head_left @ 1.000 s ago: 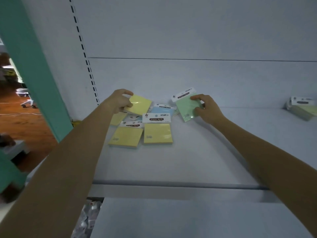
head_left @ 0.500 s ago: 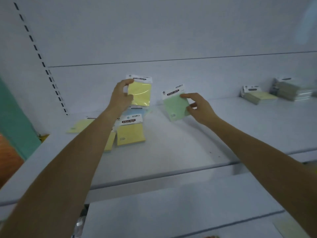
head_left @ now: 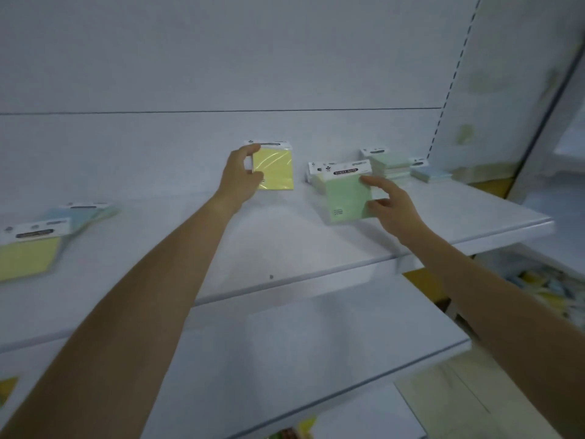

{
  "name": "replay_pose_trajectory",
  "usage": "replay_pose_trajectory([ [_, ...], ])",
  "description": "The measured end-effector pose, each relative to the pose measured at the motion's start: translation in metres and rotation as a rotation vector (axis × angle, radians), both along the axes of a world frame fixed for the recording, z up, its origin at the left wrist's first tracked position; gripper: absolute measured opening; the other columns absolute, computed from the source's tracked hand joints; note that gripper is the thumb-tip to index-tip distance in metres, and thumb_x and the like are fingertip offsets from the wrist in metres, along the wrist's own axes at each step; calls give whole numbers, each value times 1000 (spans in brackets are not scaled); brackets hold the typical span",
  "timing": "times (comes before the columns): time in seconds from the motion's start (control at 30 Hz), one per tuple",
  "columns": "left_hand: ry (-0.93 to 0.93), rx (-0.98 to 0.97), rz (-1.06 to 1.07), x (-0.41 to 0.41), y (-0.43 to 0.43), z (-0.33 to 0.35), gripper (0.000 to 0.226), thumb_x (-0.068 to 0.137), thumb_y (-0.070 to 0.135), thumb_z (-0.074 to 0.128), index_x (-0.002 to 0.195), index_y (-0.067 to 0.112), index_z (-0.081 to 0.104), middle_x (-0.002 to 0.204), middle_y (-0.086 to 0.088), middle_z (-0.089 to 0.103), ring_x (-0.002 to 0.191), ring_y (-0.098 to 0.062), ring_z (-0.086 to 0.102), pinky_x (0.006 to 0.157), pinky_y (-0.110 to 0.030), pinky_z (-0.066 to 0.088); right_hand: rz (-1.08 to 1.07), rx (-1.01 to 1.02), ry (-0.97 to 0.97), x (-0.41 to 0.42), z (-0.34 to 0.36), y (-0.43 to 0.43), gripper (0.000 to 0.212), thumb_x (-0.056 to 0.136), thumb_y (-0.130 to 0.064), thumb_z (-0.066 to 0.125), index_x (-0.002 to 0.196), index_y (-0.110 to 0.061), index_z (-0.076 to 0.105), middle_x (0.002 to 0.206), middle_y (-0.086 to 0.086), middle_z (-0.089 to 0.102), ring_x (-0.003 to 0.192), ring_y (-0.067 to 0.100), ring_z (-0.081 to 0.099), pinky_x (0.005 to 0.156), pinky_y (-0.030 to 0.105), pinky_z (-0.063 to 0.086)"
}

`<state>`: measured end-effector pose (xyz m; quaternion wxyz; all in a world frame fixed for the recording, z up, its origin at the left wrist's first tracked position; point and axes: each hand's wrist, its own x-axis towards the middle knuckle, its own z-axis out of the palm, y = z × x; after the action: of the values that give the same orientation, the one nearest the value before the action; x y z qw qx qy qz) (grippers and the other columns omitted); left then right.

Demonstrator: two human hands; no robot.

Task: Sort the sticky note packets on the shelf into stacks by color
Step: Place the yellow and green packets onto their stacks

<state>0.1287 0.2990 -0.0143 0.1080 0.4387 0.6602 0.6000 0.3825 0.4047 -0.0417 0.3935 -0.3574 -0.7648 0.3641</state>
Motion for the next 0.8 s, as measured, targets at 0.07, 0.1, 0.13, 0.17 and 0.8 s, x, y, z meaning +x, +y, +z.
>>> replay_pose_trajectory([
  [0.07,-48,7,3,31,25,-1,60,76,-8,52,131,16,47,141,-8,38,129,-26,44,102,-39,44,-15,0,-6,33,-3,21,51,82,7,47,125,-20,52,138,5,47,97,31,63,87,34,48],
  [0.1,-66,7,7,44,36,-1,61,75,-9,51,131,16,47,142,-9,38,130,-25,42,105,-41,43,-19,-6,-16,46,-4,30,51,82,6,47,125,-21,52,138,4,46,97,30,62,86,33,47],
  [0.13,-74,1,10,56,46,-1,61,75,-9,51,131,16,47,142,-9,39,130,-26,42,106,-43,42,-19,-20,-23,56,-6,37,51,83,6,47,125,-22,52,139,3,46,95,28,62,86,33,47],
  [0.17,-75,-13,12,67,55,-1,62,75,-9,51,131,15,47,142,-9,39,131,-26,42,107,-44,41,-17,-38,-28,65,-9,45,51,83,5,47,125,-24,52,139,3,46,94,27,61,89,35,47],
  [0.8,-28,-219,67,67,180,-11,60,82,-4,61,137,-4,37,142,-15,42,131,-24,42,113,-35,33,88,-14,189,45,30,189,53,82,12,46,124,-18,53,122,-6,50,58,1,54,72,17,51],
])
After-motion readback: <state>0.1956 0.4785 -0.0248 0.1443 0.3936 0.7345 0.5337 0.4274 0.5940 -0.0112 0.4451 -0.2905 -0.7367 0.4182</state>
